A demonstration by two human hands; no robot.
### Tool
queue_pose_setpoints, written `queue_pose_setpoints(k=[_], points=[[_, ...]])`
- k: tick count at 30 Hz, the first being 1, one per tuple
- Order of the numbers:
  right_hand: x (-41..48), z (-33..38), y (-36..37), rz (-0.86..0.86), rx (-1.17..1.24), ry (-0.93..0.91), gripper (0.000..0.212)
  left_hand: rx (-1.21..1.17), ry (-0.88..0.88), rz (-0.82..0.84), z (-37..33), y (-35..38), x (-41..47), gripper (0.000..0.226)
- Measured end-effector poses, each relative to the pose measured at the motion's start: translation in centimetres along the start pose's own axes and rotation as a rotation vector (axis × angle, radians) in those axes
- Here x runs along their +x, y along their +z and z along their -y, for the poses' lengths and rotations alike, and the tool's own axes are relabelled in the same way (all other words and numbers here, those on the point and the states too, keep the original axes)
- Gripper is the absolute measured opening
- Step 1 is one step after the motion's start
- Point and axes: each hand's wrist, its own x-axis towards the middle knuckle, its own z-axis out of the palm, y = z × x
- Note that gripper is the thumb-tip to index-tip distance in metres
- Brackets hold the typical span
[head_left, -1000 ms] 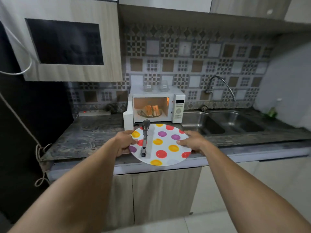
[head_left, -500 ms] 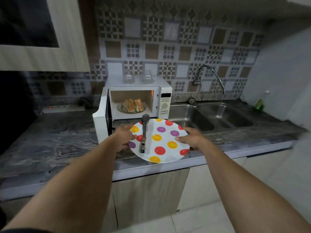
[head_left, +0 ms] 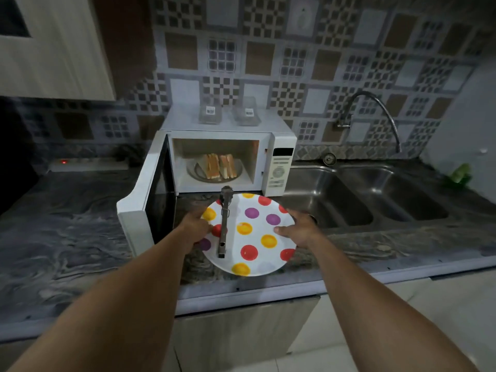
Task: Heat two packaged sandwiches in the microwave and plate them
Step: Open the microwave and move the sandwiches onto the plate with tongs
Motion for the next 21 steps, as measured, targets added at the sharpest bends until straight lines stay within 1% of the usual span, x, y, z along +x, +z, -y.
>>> queue_pose_setpoints(k=[2,5,6,8,10,12,14,16,21], points=[[2.4,-0.7,1.0,0.005,-0.01,-0.001,0.051,-0.011,-0.052,-0.021,0.5,0.6,2.0,0.041],[6.5,-2.1,2.5,0.027,-0.041,0.001,0.054,0.007,-0.182,-0.061,1.8,1.4,4.7,0.035],[7.7,-2.5,3.0,0.032,-0.045,0.002,0.054,0.007,-0.176,-0.076,2.3,1.5,5.5,0.036],[9.6,-3.1,3.8,0.041,-0.048,-0.007,0.054,0.028,-0.142,-0.11,3.0,1.4,7.3,0.045],[12.0,-4.1,4.6,0.045,-0.06,-0.019,0.058,0.06,-0.144,-0.139,3.3,1.5,8.9,0.05],[13.9,-4.6,5.2,0.068,-0.083,-0.022,0.06,0.084,-0.162,-0.146,3.6,1.6,10.2,0.051],[14.6,-4.3,5.5,0.074,-0.097,-0.028,0.054,0.126,-0.165,-0.154,3.9,1.6,11.3,0.048],[15.7,-4.5,5.7,0.084,-0.111,-0.034,0.051,0.17,-0.159,-0.184,4.2,1.7,12.5,0.051],[18.1,-5.0,7.0,0.1,-0.193,-0.052,0.056,0.256,-0.173,-0.248,6.2,1.9,15.7,0.056]])
